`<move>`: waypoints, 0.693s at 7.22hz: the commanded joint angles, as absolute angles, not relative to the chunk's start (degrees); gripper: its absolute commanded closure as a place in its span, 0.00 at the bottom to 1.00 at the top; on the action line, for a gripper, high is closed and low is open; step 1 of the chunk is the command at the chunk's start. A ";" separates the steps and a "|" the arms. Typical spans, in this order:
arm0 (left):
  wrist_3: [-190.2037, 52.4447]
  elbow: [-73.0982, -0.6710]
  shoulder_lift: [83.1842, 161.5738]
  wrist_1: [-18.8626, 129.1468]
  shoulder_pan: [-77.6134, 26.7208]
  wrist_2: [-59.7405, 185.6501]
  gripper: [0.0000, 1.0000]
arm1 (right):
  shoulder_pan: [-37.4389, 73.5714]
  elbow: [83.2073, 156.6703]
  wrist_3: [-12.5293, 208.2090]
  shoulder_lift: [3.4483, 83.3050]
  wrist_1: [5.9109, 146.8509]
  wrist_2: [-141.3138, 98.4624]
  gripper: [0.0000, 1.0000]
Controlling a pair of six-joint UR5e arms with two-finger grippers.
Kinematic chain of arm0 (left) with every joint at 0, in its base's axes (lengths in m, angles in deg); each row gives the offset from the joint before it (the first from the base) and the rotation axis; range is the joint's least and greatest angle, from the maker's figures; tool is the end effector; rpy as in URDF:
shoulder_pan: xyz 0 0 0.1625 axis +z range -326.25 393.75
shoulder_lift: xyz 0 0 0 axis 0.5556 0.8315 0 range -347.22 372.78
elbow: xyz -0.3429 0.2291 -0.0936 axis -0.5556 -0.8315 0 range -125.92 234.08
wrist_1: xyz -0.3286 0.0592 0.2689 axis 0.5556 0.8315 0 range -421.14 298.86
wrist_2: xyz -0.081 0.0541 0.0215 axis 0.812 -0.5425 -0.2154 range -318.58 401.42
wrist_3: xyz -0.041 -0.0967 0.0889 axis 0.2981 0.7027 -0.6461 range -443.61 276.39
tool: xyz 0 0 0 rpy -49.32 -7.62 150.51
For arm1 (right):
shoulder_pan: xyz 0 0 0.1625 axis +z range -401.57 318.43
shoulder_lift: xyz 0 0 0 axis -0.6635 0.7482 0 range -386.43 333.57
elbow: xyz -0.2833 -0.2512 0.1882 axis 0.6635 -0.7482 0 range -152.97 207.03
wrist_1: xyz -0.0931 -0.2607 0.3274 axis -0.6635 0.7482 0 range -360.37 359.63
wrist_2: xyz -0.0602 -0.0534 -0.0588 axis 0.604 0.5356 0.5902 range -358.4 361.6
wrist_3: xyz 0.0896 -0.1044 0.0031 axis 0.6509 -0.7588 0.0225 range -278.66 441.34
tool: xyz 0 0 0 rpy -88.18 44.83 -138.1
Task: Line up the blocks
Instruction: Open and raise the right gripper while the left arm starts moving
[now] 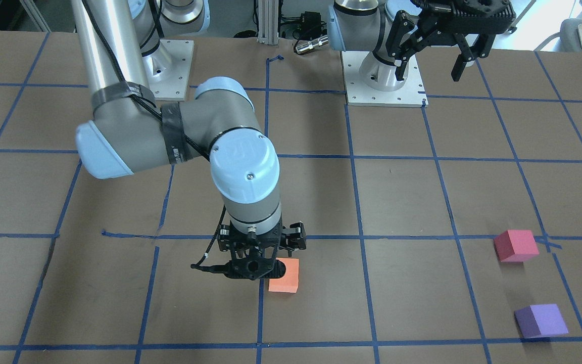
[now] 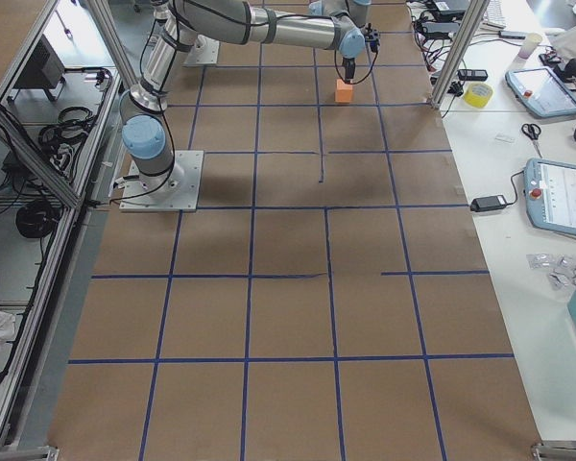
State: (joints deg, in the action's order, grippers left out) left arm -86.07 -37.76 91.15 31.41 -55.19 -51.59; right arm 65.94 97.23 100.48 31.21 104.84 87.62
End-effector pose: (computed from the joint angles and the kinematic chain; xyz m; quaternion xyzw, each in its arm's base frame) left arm -0.1181 -0.4347 0.5222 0.0105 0.9976 -0.0623 0.0282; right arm 0.3558 -0.6532 0.2985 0.0135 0.9990 -0.0111 0.0402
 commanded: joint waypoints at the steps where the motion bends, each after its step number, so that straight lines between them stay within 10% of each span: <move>1: -85.98 -37.59 91.97 31.15 -55.20 -51.57 0.00 | 60.24 98.56 93.09 38.40 97.39 88.08 0.00; 5: -81.26 -37.58 98.80 23.91 -59.49 -50.87 0.00 | 44.87 111.99 73.11 53.16 96.14 88.96 0.00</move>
State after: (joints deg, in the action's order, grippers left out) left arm -83.96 -37.55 95.24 28.65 -57.58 -51.12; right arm 50.00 107.25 77.80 48.14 96.44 88.68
